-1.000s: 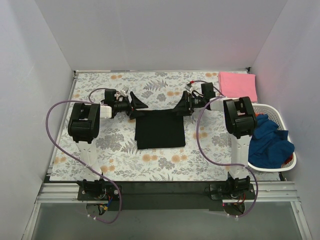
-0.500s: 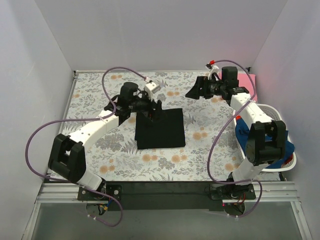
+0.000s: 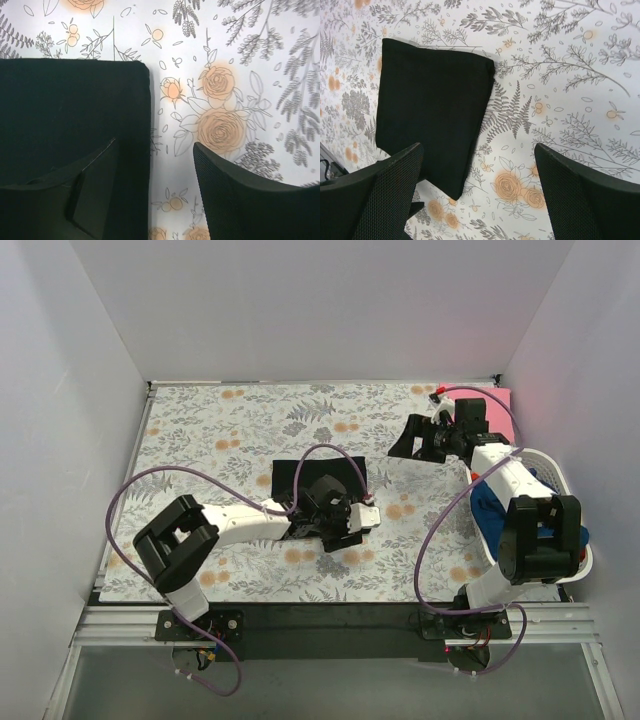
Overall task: Fold and stack the t-shirts
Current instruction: Fold the tshirt
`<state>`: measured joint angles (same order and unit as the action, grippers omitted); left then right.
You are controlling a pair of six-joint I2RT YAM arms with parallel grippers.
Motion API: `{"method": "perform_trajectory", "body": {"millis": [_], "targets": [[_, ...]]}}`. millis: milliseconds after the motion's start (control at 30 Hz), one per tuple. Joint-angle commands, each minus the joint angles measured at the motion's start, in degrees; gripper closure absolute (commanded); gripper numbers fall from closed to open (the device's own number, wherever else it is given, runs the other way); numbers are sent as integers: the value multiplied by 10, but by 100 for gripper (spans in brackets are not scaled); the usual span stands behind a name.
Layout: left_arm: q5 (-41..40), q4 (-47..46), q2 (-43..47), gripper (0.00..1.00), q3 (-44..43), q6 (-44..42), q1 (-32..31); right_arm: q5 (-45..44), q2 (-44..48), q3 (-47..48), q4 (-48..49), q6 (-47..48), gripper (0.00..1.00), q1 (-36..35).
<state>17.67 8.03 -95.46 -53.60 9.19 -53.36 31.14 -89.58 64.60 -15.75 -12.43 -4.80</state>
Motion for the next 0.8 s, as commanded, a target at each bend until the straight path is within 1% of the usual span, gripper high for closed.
{"method": "perform_trajectory", "body": {"millis": [0, 233, 367, 500, 600, 633, 767], "targets": [[-53, -57, -10, 40, 1, -46, -16, -5, 20, -26, 17, -42, 2, -1], [-64, -105, -37, 43, 3, -66, -37, 20, 23, -81, 53, -94, 2, -1], [-65, -123, -53, 45, -2, -74, -42, 24, 20, -88, 65, -117, 2, -1], [-58, -147, -68, 47, 2, -107, -43, 3, 16, -91, 65, -137, 2, -1], [-49, -159, -84, 49, -5, -114, -43, -20, 12, -105, 66, -163, 3, -2], [-49, -161, -89, 51, -6, -116, -43, -21, 12, -108, 66, -168, 3, -1], [-53, -183, -106, 67, 3, -127, -43, -25, 8, -126, 72, -191, 4, -1]]}}
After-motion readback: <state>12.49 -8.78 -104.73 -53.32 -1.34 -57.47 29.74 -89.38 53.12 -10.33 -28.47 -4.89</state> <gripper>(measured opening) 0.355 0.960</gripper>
